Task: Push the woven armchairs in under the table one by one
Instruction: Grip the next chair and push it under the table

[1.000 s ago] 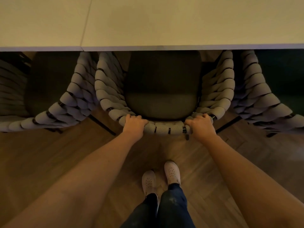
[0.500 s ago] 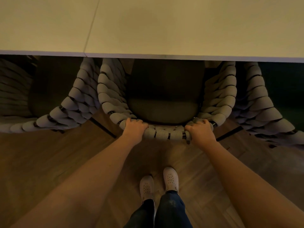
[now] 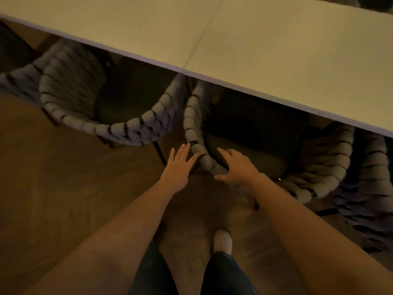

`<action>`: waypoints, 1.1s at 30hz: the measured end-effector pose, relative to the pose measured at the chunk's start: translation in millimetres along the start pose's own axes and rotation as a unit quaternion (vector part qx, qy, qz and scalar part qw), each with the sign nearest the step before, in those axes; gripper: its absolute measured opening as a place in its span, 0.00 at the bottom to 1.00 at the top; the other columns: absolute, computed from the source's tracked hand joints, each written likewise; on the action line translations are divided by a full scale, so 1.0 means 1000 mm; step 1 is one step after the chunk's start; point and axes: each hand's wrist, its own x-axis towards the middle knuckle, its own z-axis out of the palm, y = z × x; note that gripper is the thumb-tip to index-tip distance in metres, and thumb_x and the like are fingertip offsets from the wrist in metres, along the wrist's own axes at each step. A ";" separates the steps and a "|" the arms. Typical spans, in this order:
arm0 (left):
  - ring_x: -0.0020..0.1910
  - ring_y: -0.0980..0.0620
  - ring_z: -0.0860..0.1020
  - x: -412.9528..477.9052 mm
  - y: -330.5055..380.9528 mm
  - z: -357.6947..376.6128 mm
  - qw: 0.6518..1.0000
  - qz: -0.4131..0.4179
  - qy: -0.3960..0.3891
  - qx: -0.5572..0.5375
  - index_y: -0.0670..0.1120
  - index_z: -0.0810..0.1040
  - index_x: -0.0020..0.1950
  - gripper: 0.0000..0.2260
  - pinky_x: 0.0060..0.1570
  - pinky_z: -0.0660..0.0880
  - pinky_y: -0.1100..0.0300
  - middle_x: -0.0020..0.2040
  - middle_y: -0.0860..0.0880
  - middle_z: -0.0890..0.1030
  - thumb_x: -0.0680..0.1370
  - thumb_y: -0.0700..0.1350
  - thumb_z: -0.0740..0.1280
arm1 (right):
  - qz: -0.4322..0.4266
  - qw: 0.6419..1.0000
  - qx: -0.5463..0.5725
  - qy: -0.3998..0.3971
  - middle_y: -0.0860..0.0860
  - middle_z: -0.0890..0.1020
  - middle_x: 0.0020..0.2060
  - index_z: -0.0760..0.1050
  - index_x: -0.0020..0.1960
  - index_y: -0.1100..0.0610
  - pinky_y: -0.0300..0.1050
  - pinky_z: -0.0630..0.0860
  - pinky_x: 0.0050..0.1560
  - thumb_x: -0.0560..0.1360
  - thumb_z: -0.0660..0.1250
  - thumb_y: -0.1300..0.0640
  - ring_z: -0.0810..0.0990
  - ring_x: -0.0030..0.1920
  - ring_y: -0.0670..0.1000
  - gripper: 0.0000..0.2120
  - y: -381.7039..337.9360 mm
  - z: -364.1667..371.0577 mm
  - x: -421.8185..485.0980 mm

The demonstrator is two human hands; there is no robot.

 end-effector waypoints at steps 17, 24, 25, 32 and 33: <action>0.78 0.42 0.40 -0.124 -0.446 0.033 0.980 -0.188 -0.044 -0.055 0.51 0.45 0.80 0.37 0.76 0.45 0.45 0.79 0.41 0.40 0.79 0.43 0.65 | -0.107 0.989 -0.050 0.088 0.53 0.58 0.76 0.56 0.77 0.47 0.55 0.59 0.73 0.76 0.68 0.49 0.59 0.75 0.57 0.34 -0.403 0.030 0.203; 0.78 0.42 0.42 -0.145 -0.611 0.051 0.958 -0.267 -0.072 -0.078 0.51 0.47 0.80 0.36 0.75 0.47 0.45 0.79 0.39 0.42 0.78 0.44 0.65 | -0.172 0.977 -0.082 0.096 0.55 0.60 0.76 0.57 0.77 0.50 0.53 0.55 0.75 0.76 0.66 0.52 0.58 0.75 0.57 0.32 -0.539 0.025 0.302; 0.78 0.42 0.42 -0.141 -0.632 0.050 0.956 -0.274 -0.069 -0.081 0.51 0.47 0.80 0.37 0.75 0.47 0.45 0.79 0.39 0.42 0.78 0.44 0.65 | -0.179 0.975 -0.083 0.101 0.55 0.60 0.76 0.57 0.77 0.50 0.54 0.55 0.75 0.76 0.66 0.52 0.58 0.75 0.57 0.32 -0.556 0.020 0.318; 0.78 0.42 0.44 -0.089 -0.786 0.020 0.950 -0.293 -0.041 -0.096 0.51 0.48 0.80 0.35 0.74 0.49 0.45 0.79 0.40 0.44 0.78 0.42 0.65 | -0.185 0.973 -0.093 0.099 0.54 0.56 0.78 0.55 0.78 0.50 0.55 0.52 0.76 0.77 0.66 0.50 0.53 0.77 0.56 0.34 -0.680 -0.006 0.455; 0.78 0.42 0.44 -0.081 -0.808 0.015 0.951 -0.289 -0.042 -0.098 0.51 0.48 0.80 0.36 0.74 0.49 0.44 0.79 0.40 0.44 0.78 0.42 0.65 | -0.185 0.974 -0.092 0.098 0.54 0.56 0.78 0.55 0.78 0.50 0.55 0.52 0.77 0.77 0.67 0.50 0.53 0.77 0.56 0.34 -0.698 -0.010 0.473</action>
